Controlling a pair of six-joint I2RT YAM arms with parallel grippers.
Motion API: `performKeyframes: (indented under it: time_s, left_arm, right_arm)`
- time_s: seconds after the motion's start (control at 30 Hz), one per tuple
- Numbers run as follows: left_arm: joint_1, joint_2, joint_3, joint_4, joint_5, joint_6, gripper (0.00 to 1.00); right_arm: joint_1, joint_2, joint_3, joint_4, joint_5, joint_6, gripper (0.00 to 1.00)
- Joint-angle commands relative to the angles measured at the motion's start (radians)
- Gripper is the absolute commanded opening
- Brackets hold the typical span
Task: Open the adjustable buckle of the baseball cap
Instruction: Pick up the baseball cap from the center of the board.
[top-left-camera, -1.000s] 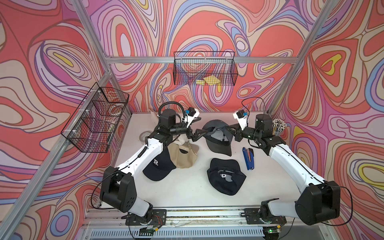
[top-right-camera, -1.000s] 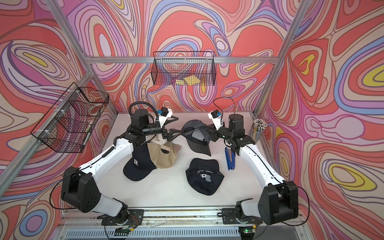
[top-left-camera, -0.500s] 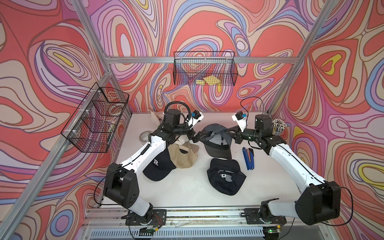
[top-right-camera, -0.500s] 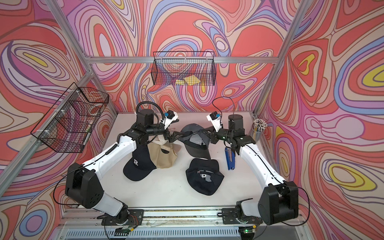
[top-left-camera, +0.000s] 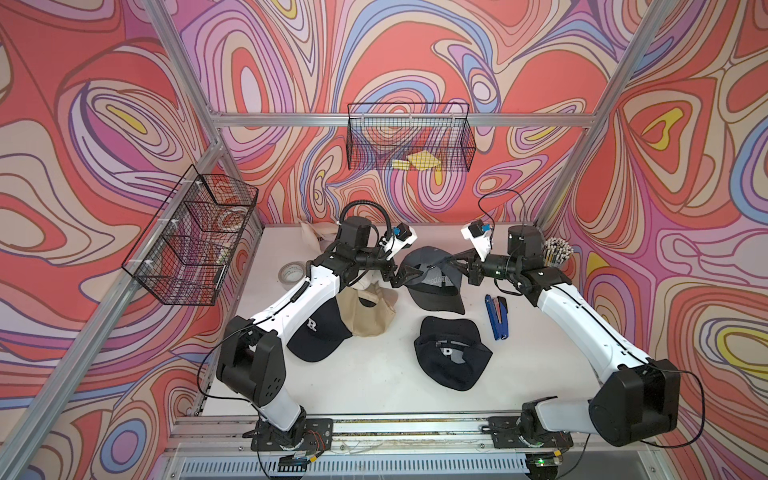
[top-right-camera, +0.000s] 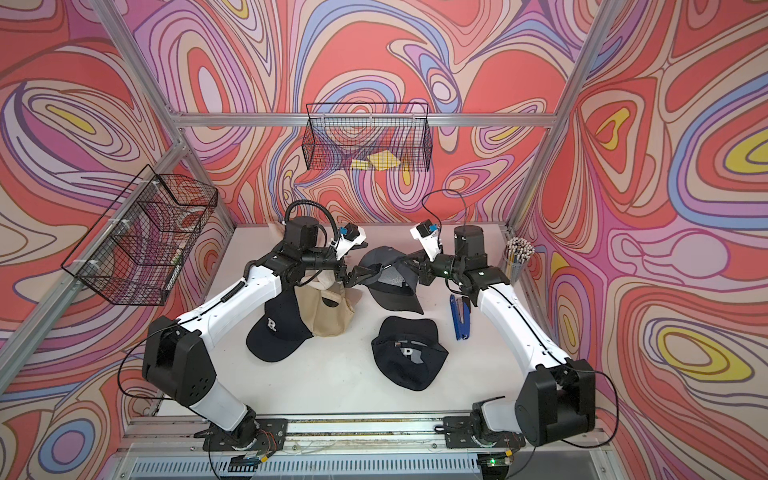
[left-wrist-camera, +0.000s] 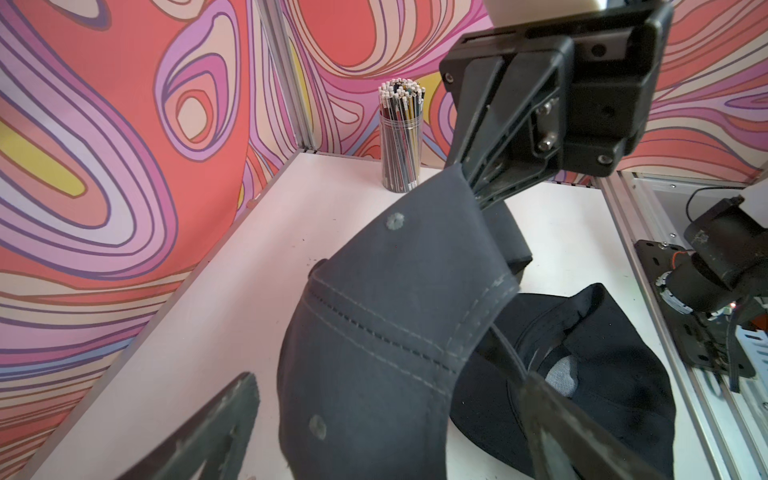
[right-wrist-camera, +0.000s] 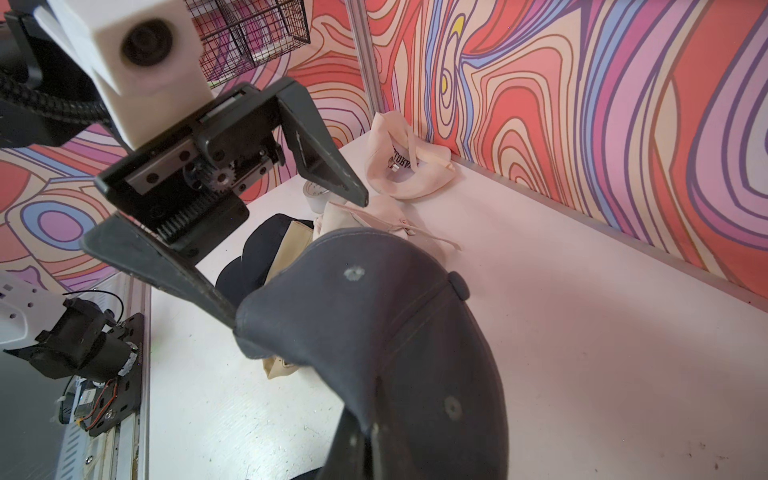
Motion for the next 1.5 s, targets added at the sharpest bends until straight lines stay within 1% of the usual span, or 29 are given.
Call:
performKeyframes:
  time_s: [0.0,0.17,0.3,0.37,0.47,0.53,0.67,0.77,0.87,1.13,1.23,1.33,1.37,1.47]
  left_arm:
    - [-0.005,0.025,0.028,-0.010,0.051,-0.001,0.99]
    - [-0.008,0.040,0.045,-0.018,0.071,-0.026,0.99]
    - [-0.007,0.052,0.066,-0.002,0.064,-0.096,0.99]
    - [-0.007,0.055,0.073,0.014,0.032,-0.142,0.99]
    - [-0.007,0.047,0.073,0.042,-0.077,-0.214,0.99]
    - [-0.007,0.045,0.082,0.028,-0.099,-0.231,0.99]
    - [-0.015,0.045,0.087,-0.026,-0.034,-0.186,0.99]
    - [-0.026,0.050,0.080,-0.055,-0.034,-0.134,0.99]
    - [-0.037,0.064,0.094,-0.094,-0.074,-0.099,0.99]
    - [-0.038,0.098,0.103,-0.076,-0.188,-0.086,0.98]
    - [-0.038,0.102,0.107,-0.070,-0.202,-0.084,0.92]
    - [-0.038,0.101,0.109,-0.077,-0.166,-0.078,0.80]
    - [-0.038,0.102,0.113,-0.084,-0.146,-0.074,0.74]
    - [-0.038,0.108,0.127,-0.113,-0.077,-0.066,0.53]
  right_arm:
    - [0.016,0.013,0.034,0.009,0.018,-0.006,0.00]
    - [0.031,0.016,0.040,0.005,0.066,-0.016,0.00]
    - [0.043,0.020,0.043,0.001,0.134,-0.023,0.00]
    - [0.046,0.022,0.041,0.002,0.158,-0.025,0.00]
    - [0.050,0.024,0.038,-0.001,0.180,-0.029,0.00]
    - [0.051,0.027,0.036,0.000,0.197,-0.029,0.00]
    - [0.051,0.028,0.039,0.006,0.204,-0.033,0.00]
    - [0.050,0.033,0.047,0.008,0.199,-0.032,0.00]
    - [0.051,0.032,0.051,0.009,0.180,-0.033,0.00]
    - [0.050,0.009,0.051,-0.001,0.102,-0.040,0.00]
    - [0.050,0.005,0.050,-0.007,0.067,-0.046,0.00]
    - [0.050,0.015,0.051,-0.013,0.066,-0.054,0.00]
    - [0.050,0.024,0.054,-0.014,0.065,-0.055,0.00]
    - [0.050,0.079,0.085,-0.014,0.063,-0.068,0.00]
